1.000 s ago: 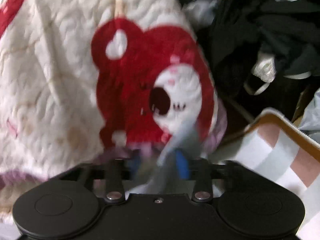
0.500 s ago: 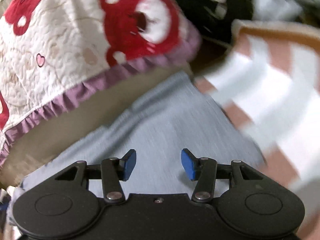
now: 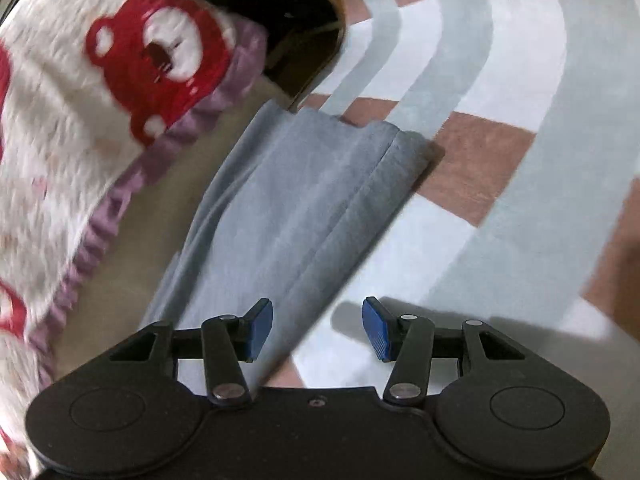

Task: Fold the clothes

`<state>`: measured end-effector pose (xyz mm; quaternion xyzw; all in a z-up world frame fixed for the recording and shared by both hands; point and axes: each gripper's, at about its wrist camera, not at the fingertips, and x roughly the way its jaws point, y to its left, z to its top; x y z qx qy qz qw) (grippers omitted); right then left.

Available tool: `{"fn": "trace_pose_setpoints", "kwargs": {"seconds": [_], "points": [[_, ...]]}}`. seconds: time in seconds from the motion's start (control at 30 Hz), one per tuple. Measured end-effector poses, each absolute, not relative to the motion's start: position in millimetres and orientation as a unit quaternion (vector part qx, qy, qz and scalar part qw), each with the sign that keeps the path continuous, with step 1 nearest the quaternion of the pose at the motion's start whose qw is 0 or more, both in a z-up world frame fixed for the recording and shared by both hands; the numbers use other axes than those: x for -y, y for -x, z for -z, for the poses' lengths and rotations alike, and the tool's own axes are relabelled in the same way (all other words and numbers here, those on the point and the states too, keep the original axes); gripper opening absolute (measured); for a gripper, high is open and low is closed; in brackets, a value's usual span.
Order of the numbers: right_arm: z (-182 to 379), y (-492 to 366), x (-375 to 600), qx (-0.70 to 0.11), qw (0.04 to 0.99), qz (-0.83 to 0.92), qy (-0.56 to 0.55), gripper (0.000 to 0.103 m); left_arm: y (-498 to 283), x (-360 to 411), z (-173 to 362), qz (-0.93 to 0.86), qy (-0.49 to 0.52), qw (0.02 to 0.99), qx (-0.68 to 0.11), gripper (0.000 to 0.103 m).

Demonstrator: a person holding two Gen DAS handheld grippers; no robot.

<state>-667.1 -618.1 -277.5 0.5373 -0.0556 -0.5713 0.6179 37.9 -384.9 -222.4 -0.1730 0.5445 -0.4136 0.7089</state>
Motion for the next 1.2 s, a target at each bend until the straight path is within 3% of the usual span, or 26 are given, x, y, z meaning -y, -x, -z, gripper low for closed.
{"fn": "trace_pose_setpoints", "kwargs": {"seconds": [0.07,0.1,0.13,0.17,0.2,0.3,0.53,0.77,0.93,1.07,1.2], "points": [[282,668,631,0.085,0.609,0.581,-0.533,0.053,-47,388,221,0.404,0.184,0.722,-0.532,0.060],[280,666,636,0.081,0.606,0.590,-0.528,0.026,-51,390,219,0.403,0.187,0.727,-0.523,0.037],[277,665,640,0.072,0.602,0.600,-0.522,0.009,-55,392,217,0.406,0.184,0.729,-0.519,0.022],[274,663,644,0.062,0.599,0.609,-0.516,0.008,-58,395,215,0.404,0.174,0.731,-0.521,0.011],[269,661,644,0.062,0.600,0.611,-0.514,0.007,-61,398,213,0.399,0.164,0.734,-0.525,0.009],[247,658,641,0.048,0.615,0.607,-0.501,0.007,-63,404,204,0.394,0.139,0.745,-0.520,0.006],[192,646,687,-0.148,0.602,0.611,-0.492,0.008,-64,421,190,0.347,0.079,0.752,-0.555,0.006],[182,636,686,-0.212,0.630,0.601,-0.444,0.005,-74,424,179,0.324,0.092,0.752,-0.567,0.005],[127,618,712,-0.218,0.672,0.586,-0.397,0.005,-84,435,176,0.335,0.013,0.747,-0.574,0.006],[81,604,735,-0.219,0.706,0.571,-0.357,0.005,-84,438,171,0.339,0.007,0.748,-0.571,0.006],[36,615,716,-0.098,0.773,0.560,-0.283,0.003,-86,421,184,0.338,0.063,0.740,-0.578,0.007]]}}
